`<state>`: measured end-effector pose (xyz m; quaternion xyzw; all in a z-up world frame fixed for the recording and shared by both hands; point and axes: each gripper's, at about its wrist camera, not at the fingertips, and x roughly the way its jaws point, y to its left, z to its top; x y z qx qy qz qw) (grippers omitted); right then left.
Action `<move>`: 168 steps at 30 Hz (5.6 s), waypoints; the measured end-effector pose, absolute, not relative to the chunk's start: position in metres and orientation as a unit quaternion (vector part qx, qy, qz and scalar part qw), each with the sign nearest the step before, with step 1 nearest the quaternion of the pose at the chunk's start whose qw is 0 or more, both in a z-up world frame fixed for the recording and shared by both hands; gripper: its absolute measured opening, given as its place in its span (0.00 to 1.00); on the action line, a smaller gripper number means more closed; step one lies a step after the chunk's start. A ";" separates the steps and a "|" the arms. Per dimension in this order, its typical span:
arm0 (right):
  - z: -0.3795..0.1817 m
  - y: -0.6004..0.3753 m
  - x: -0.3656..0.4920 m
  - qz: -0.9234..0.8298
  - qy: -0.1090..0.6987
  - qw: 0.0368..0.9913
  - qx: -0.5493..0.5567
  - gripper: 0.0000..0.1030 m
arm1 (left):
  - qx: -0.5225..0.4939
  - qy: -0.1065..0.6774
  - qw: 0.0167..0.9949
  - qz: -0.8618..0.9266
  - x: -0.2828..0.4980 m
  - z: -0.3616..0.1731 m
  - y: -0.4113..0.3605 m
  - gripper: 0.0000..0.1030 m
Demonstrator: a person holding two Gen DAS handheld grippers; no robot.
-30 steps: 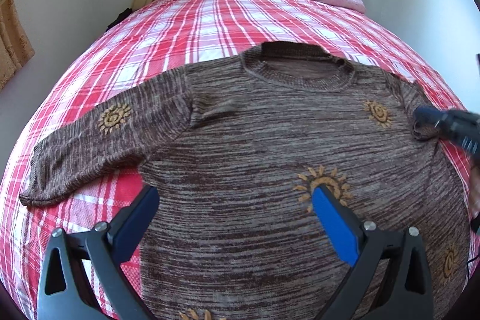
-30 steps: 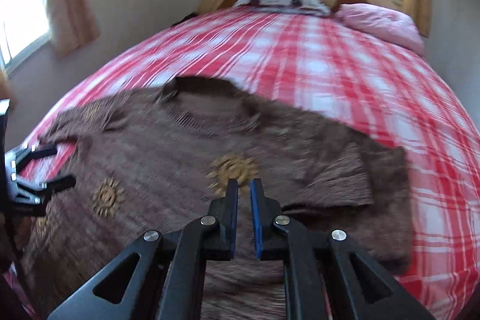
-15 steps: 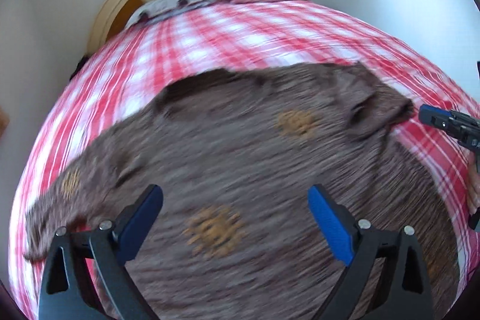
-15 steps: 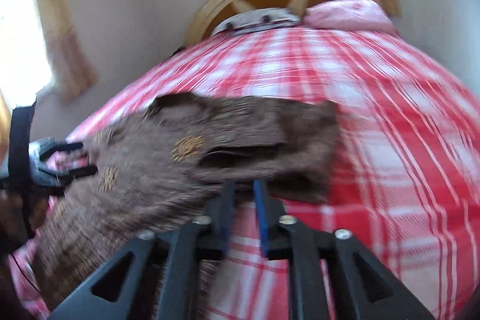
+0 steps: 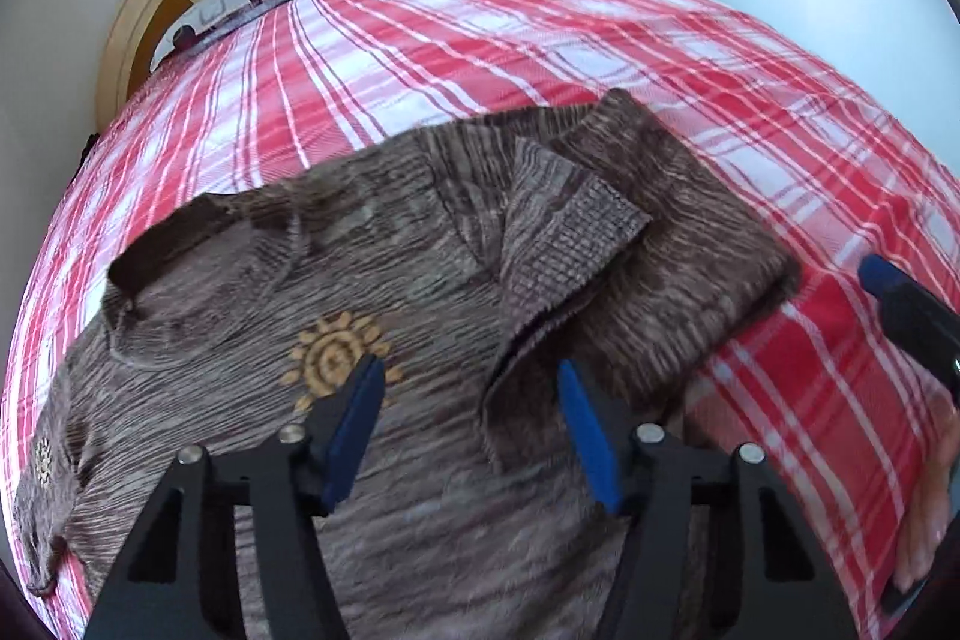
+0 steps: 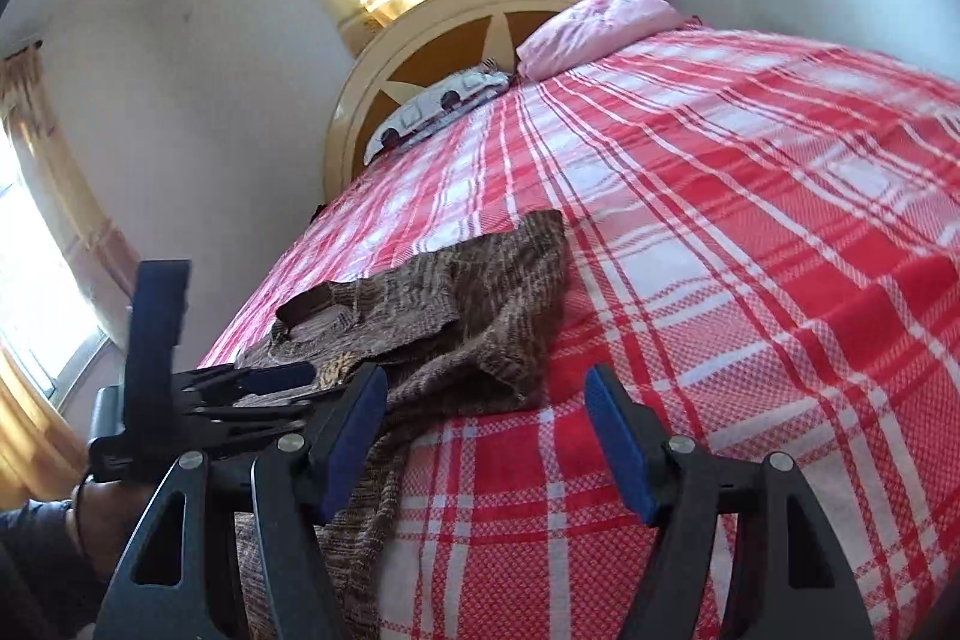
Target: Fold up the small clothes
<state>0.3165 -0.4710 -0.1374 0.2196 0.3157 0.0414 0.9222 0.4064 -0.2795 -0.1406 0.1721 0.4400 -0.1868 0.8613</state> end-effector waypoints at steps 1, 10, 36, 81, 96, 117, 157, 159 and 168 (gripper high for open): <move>-0.138 -0.472 0.316 0.043 0.318 0.921 0.220 0.67 | 0.177 0.442 0.860 -0.184 0.410 -0.144 -0.283 0.61; -0.141 -0.465 0.320 0.046 0.330 0.921 0.202 0.67 | 0.064 0.478 0.847 -0.225 0.435 -0.142 -0.272 0.06; -0.143 -0.464 0.323 0.039 0.338 0.920 0.196 0.67 | -0.145 0.493 0.836 -0.192 0.451 -0.134 -0.110 0.05; -0.152 -0.463 0.333 0.042 0.367 0.908 0.196 0.67 | 0.119 0.424 0.897 0.025 0.413 -0.160 -0.097 0.84; -0.149 -0.466 0.328 0.030 0.359 0.911 0.199 0.67 | 0.013 0.425 0.898 0.113 0.388 -0.149 0.054 0.86; -0.114 -0.407 0.324 0.008 0.339 0.940 0.046 0.67 | -0.221 0.427 0.851 0.212 0.345 -0.168 0.241 0.85; -0.139 -0.262 0.331 0.097 0.345 0.928 -0.098 0.67 | -0.279 0.323 0.901 0.073 0.380 -0.115 0.210 0.08; -0.140 -0.263 0.332 0.095 0.347 0.928 -0.093 0.67 | -0.267 0.317 0.908 0.056 0.383 -0.105 0.196 0.08; -0.143 -0.268 0.337 0.094 0.357 0.926 -0.080 0.67 | -0.214 0.312 0.925 -0.024 0.396 -0.072 0.119 0.08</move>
